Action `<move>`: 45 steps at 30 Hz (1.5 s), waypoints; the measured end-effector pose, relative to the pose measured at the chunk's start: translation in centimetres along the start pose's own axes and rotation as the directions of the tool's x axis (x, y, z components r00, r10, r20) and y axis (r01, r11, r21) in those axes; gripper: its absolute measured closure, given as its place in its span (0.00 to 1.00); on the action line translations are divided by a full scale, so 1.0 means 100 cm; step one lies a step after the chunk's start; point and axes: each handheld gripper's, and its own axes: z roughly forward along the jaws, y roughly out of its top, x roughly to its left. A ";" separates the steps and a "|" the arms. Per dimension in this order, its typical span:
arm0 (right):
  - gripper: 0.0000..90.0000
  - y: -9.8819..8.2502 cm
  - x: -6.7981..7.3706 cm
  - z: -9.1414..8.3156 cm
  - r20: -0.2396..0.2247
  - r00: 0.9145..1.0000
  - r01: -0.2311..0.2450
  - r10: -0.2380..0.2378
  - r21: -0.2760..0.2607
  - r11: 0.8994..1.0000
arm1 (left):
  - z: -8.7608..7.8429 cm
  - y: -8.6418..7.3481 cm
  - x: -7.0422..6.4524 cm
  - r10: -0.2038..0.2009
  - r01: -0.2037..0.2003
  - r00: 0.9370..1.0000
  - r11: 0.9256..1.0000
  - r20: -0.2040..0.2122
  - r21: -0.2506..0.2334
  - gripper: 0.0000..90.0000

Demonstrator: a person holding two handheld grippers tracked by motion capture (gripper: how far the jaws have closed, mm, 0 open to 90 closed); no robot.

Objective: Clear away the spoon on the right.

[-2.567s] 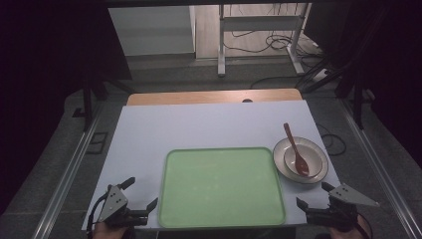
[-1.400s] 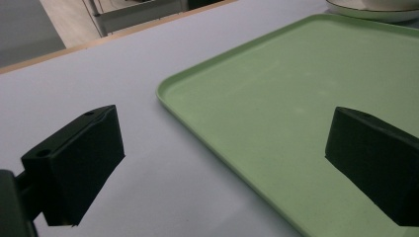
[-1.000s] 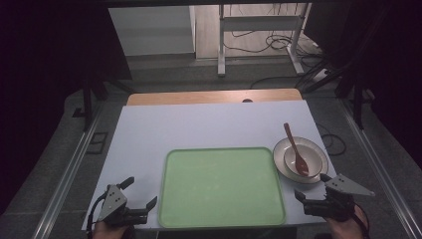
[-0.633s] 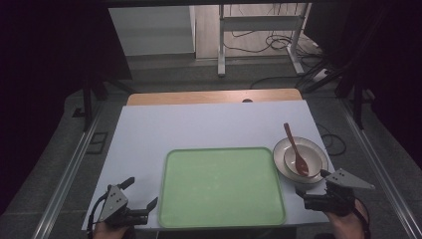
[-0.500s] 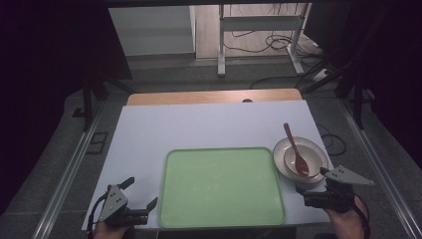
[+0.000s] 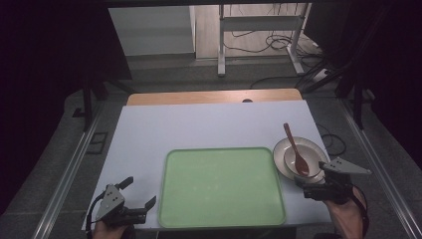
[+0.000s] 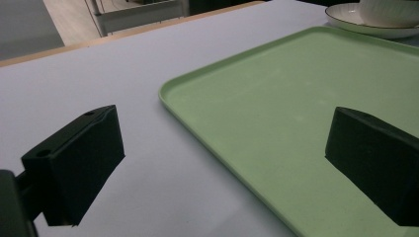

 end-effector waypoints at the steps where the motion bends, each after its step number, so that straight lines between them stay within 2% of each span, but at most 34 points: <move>1: 0.00 0.002 0.000 0.001 0.001 1.000 -0.003 0.003 -0.001 1.000 | 0.000 0.000 0.000 0.001 -0.001 1.000 1.000 -0.001 0.001 0.02; 8: 0.00 0.013 -0.002 0.008 0.004 1.000 0.010 -0.010 0.001 1.000 | 0.000 0.000 -0.001 0.006 -0.006 1.000 1.000 -0.004 0.006 0.02; 19: 0.00 0.027 -0.008 0.026 -0.006 1.000 0.023 -0.023 0.036 0.999 | 0.001 0.001 -0.002 0.017 -0.017 1.000 1.000 -0.009 0.014 0.02; 26: 0.00 0.033 -0.016 0.034 0.005 1.000 0.007 -0.007 0.047 0.999 | 0.002 0.001 -0.005 0.044 -0.044 0.999 0.999 -0.012 0.019 0.02; 36: 0.00 0.045 -0.024 0.050 -0.024 1.000 -0.011 0.012 0.057 0.998 | 0.002 0.001 -0.007 0.062 -0.061 0.998 0.998 -0.011 0.021 0.04; 40: 0.00 0.050 -0.025 0.059 -0.034 0.999 -0.015 0.018 0.082 0.997 | 0.002 0.001 -0.006 0.057 -0.057 0.998 0.998 -0.009 0.021 0.05; 45: 0.00 0.053 -0.027 0.068 -0.025 0.999 -0.026 0.029 0.107 0.994 | 0.002 0.001 -0.004 0.037 -0.037 0.999 0.999 -0.009 0.020 0.06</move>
